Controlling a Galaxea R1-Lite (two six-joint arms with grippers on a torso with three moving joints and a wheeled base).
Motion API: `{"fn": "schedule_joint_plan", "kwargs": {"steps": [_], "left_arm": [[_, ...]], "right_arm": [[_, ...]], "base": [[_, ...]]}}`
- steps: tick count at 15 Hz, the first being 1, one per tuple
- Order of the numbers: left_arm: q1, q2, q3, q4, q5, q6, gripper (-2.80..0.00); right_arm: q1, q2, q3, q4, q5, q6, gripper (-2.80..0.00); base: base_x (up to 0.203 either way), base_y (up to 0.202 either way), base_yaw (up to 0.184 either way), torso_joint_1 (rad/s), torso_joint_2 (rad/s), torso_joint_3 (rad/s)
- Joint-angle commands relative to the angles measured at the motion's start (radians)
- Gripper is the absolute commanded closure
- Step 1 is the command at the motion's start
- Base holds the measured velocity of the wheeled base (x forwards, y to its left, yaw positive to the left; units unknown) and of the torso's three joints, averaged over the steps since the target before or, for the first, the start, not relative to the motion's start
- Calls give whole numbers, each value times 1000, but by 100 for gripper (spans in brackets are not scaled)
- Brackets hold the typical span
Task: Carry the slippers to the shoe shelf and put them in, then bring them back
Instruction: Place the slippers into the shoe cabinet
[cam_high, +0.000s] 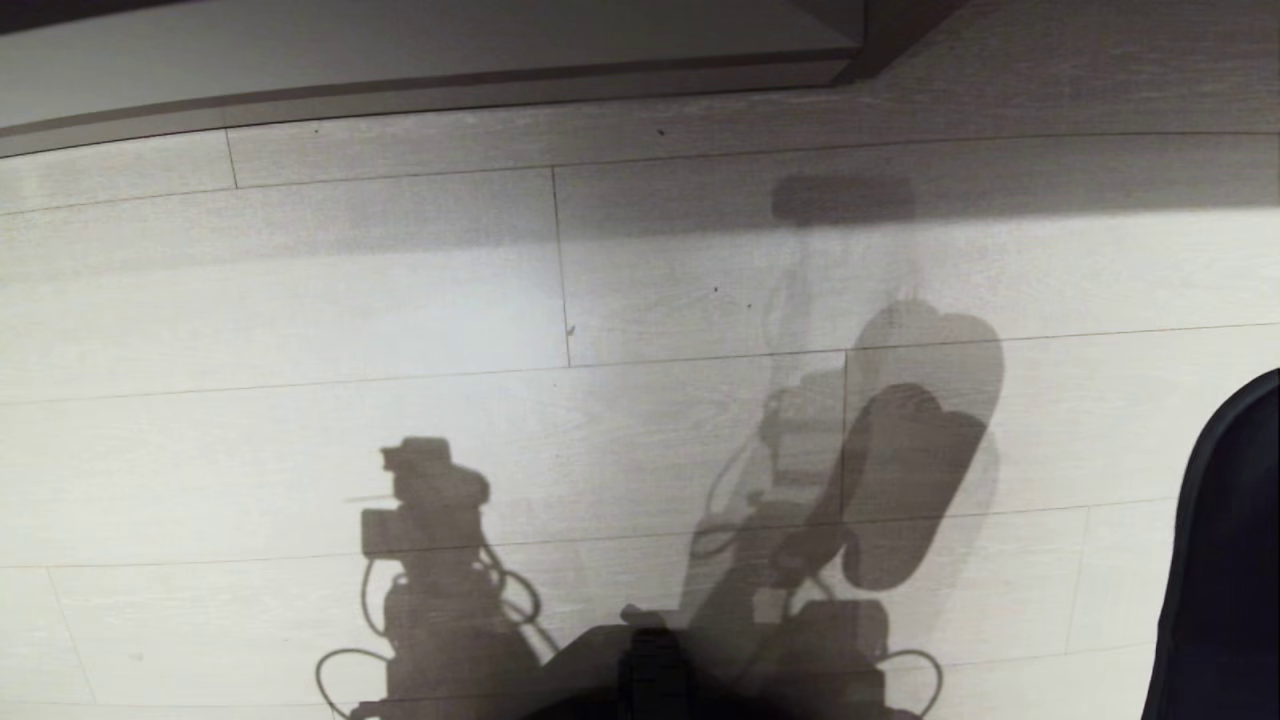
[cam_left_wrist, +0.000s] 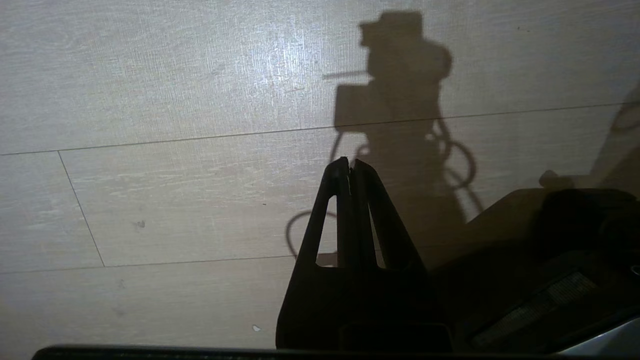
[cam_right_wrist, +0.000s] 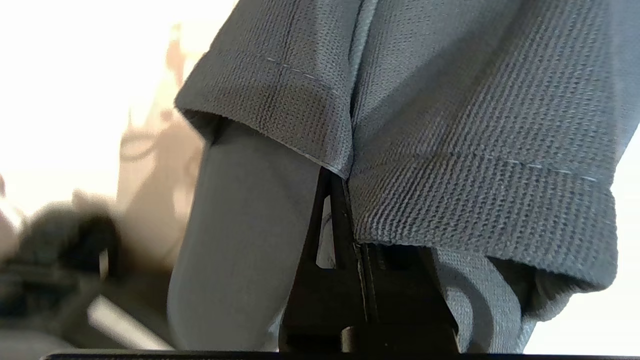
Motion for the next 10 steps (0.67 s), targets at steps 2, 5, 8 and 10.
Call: {"fn": "schedule_joint_plan", "kwargs": {"steps": [2, 5, 8, 10], "left_arm": [[0, -2, 8, 0, 0, 0, 0], [0, -2, 8, -1, 0, 0, 0], [0, 0, 8, -1, 0, 0, 0], [0, -2, 8, 0, 0, 0, 0]], "right_arm": [[10, -139, 135, 1, 5, -4, 0], [11, -179, 232, -4, 10, 2, 0], [11, -180, 261, -5, 20, 1, 0], [11, -180, 289, -17, 12, -13, 0]], "base": [[0, 0, 0, 0, 0, 0], [0, 0, 0, 0, 0, 0], [0, 0, 0, 0, 0, 0], [0, 0, 0, 0, 0, 0]]}}
